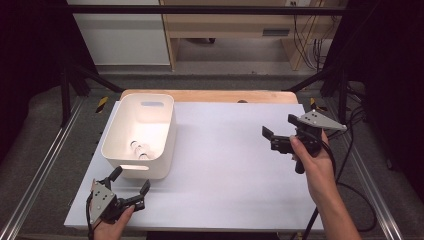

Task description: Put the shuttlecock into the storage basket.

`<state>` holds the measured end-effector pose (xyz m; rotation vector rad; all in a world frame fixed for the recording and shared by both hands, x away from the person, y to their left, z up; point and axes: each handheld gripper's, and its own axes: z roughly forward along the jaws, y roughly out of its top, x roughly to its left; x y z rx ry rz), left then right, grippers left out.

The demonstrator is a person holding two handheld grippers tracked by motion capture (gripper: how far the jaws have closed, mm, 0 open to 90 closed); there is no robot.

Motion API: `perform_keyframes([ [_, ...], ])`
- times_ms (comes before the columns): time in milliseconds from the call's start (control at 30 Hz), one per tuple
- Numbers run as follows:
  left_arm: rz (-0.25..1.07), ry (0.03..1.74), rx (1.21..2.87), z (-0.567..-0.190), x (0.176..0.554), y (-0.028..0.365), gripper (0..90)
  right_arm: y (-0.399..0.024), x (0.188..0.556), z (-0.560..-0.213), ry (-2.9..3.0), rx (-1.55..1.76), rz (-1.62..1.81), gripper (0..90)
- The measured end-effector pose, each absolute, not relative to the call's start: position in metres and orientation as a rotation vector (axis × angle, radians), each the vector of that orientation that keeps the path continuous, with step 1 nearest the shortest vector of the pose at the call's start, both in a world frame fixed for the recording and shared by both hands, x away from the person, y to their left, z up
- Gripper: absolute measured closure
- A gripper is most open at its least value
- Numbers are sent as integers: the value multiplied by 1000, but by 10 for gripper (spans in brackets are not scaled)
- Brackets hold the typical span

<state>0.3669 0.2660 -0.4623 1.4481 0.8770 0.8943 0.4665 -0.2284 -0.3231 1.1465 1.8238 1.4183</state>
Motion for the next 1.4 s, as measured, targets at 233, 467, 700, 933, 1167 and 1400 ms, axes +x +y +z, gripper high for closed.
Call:
perform_keyframes([
  [233, 897, 879, 1445, -462, 366, 267, 12, -240, 459, -329, 1807, 1164, 1429, 33],
  [467, 897, 884, 1437, -463, 366, 270, 12, -246, 451, -333, 1793, 1169, 1437, 31],
  [700, 909, 889, 1437, -463, 366, 269, 7, -251, 444, -342, 1795, 1144, 1416, 34],
  [933, 901, 874, 1448, -463, 367, 267, 5, -258, 433, -358, 1769, 1130, 1456, 34],
  [1167, 907, 881, 1442, -462, 366, 269, 4, -266, 417, -382, 1766, 1090, 1449, 34],
  [1400, 914, 895, 1426, -463, 364, 275, 4, -266, 404, -398, 1743, 1068, 1483, 34],
])
